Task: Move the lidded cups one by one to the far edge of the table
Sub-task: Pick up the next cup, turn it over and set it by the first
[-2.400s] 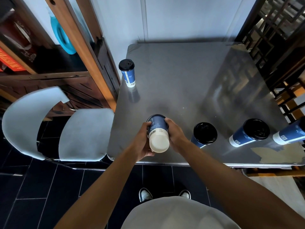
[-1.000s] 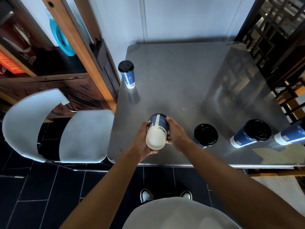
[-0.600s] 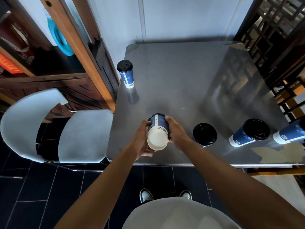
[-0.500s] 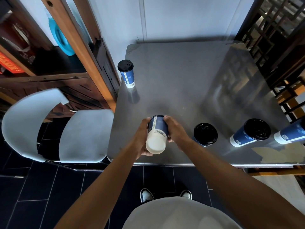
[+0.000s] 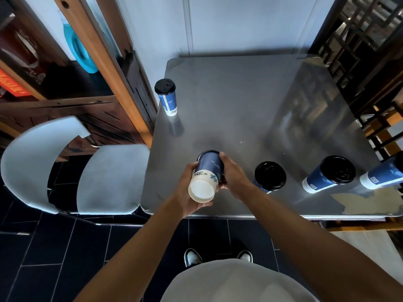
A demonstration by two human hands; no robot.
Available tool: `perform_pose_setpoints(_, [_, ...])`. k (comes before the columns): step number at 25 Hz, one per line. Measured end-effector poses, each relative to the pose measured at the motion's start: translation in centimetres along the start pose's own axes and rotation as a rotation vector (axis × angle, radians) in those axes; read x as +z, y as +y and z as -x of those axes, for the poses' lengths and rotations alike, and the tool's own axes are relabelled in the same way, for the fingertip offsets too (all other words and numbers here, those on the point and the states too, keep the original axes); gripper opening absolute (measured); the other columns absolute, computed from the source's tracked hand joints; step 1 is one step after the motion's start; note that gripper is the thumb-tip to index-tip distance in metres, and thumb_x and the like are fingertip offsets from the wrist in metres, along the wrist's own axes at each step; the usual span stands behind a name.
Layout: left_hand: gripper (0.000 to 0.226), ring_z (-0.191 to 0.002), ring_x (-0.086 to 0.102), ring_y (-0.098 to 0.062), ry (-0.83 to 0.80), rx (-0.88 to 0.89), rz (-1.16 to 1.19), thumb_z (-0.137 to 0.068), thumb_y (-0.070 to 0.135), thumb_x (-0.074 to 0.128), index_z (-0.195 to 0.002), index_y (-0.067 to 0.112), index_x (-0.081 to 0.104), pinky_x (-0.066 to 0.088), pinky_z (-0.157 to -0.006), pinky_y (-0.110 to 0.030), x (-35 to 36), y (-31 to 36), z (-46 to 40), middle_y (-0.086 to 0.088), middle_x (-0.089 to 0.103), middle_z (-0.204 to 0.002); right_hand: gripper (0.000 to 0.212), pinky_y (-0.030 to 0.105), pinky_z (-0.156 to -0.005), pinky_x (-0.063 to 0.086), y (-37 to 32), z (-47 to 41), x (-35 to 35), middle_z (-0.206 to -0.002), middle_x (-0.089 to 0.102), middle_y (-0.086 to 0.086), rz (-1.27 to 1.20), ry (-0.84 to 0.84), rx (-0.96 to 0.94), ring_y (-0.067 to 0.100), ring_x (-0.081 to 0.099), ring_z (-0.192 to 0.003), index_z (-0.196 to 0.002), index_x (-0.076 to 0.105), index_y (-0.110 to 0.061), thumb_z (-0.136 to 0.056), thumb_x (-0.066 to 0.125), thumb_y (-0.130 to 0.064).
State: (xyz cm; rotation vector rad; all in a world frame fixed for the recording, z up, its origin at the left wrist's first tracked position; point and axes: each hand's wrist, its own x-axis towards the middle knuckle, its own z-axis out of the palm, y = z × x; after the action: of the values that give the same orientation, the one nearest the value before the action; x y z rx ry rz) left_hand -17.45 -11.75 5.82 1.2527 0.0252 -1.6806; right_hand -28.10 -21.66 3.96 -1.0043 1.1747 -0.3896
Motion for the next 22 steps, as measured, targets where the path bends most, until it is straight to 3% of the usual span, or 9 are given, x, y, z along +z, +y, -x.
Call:
perform_pose_setpoints(3, [0.053, -0.060, 0.071, -0.025, -0.031, 0.012, 0.025, -0.081, 0.056, 0.058, -0.084, 0.008, 0.081, 0.056, -0.056, -0.029, -0.2, 0.1, 0.0, -0.012, 0.073, -0.079, 0.049, 0.038, -0.067, 0.050, -0.2, -0.1, 0.1, -0.088, 0.067, 0.010, 0.010, 0.010, -0.001, 0.025, 0.062, -0.074, -0.102, 0.064, -0.022, -0.088, 0.046, -0.065])
perform_pose_setpoints(6, [0.054, -0.076, 0.074, -0.029, -0.042, 0.071, 0.008, -0.080, 0.049, 0.066, -0.112, 0.006, 0.074, 0.060, -0.067, -0.035, -0.7, 0.0, -0.1, -0.016, 0.076, -0.097, 0.041, 0.048, -0.080, 0.057, -0.4, -0.2, 0.1, -0.102, 0.070, 0.013, 0.006, 0.001, -0.002, 0.028, 0.066, -0.084, -0.104, 0.063, -0.023, -0.095, 0.047, -0.059])
perform_pose_setpoints(8, [0.059, -0.085, 0.076, -0.029, -0.005, 0.162, -0.179, -0.081, 0.052, 0.071, -0.127, 0.015, 0.068, 0.061, -0.071, -0.038, -1.5, -0.1, -0.3, -0.015, 0.077, -0.107, 0.036, 0.047, -0.088, 0.058, -0.6, 0.0, -0.1, -0.112, 0.073, 0.012, -0.020, -0.041, -0.009, 0.026, 0.071, -0.095, -0.107, 0.065, -0.023, -0.101, 0.045, -0.052])
perform_pose_setpoints(10, [0.065, -0.092, 0.077, -0.027, 0.058, 0.238, -0.363, -0.079, 0.055, 0.077, -0.131, 0.018, 0.064, 0.062, -0.075, -0.039, -2.3, 0.0, -0.4, -0.012, 0.078, -0.109, 0.036, 0.043, -0.090, 0.057, -1.1, 0.3, -0.4, -0.113, 0.074, 0.012, -0.025, -0.097, -0.010, 0.026, 0.071, -0.100, -0.105, 0.068, -0.022, -0.103, 0.044, -0.048])
perform_pose_setpoints(13, [0.067, -0.100, 0.076, -0.023, 0.128, 0.328, -0.396, -0.079, 0.050, 0.080, -0.131, 0.011, 0.060, 0.063, -0.086, -0.044, -3.0, 0.8, -0.8, -0.011, 0.074, -0.119, 0.031, 0.033, -0.083, 0.055, -1.9, 0.3, -0.2, -0.108, 0.073, 0.011, 0.035, -0.150, -0.002, 0.025, 0.069, -0.094, -0.105, 0.068, -0.015, -0.103, 0.048, -0.038])
perform_pose_setpoints(15, [0.062, -0.099, 0.076, -0.018, 0.162, 0.393, -0.416, -0.081, 0.042, 0.082, -0.130, 0.011, 0.060, 0.063, -0.086, -0.042, -3.2, 1.8, -1.1, -0.011, 0.073, -0.122, 0.027, 0.031, -0.083, 0.054, -2.5, 0.1, 0.1, -0.111, 0.072, 0.012, 0.133, -0.190, -0.011, 0.027, 0.068, -0.098, -0.118, 0.064, -0.009, -0.101, 0.052, -0.025])
perform_pose_setpoints(18, [0.056, -0.104, 0.075, -0.025, 0.176, 0.475, -0.411, -0.085, 0.018, 0.081, -0.135, 0.009, 0.058, 0.061, -0.090, -0.044, -3.6, 3.7, -2.2, -0.012, 0.073, -0.119, 0.050, 0.035, -0.093, 0.054, -3.7, -0.7, 0.4, -0.117, 0.068, 0.007, 0.329, -0.238, -0.092, 0.025, 0.067, -0.107, -0.138, 0.052, -0.014, -0.091, 0.065, -0.004])
perform_pose_setpoints(20, [0.054, -0.108, 0.073, -0.030, 0.173, 0.547, -0.444, -0.084, 0.009, 0.082, -0.134, 0.007, 0.060, 0.060, -0.091, -0.044, -3.6, 5.3, -3.0, -0.011, 0.074, -0.115, 0.067, 0.037, -0.097, 0.053, -4.8, -1.6, 0.4, -0.119, 0.065, 0.002, 0.490, -0.201, -0.165, 0.020, 0.065, -0.108, -0.142, 0.048, -0.018, -0.083, 0.075, -0.003])
perform_pose_setpoints(22, [0.055, -0.106, 0.073, -0.024, 0.162, 0.619, -0.565, -0.082, 0.007, 0.083, -0.133, 0.008, 0.063, 0.059, -0.091, -0.039, -3.4, 7.0, -4.4, -0.011, 0.074, -0.115, 0.071, 0.024, -0.087, 0.050, -5.8, -2.8, 0.2, -0.121, 0.064, -0.003, 0.616, -0.143, -0.229, 0.012, 0.063, -0.104, -0.140, 0.050, -0.018, -0.077, 0.082, -0.009])
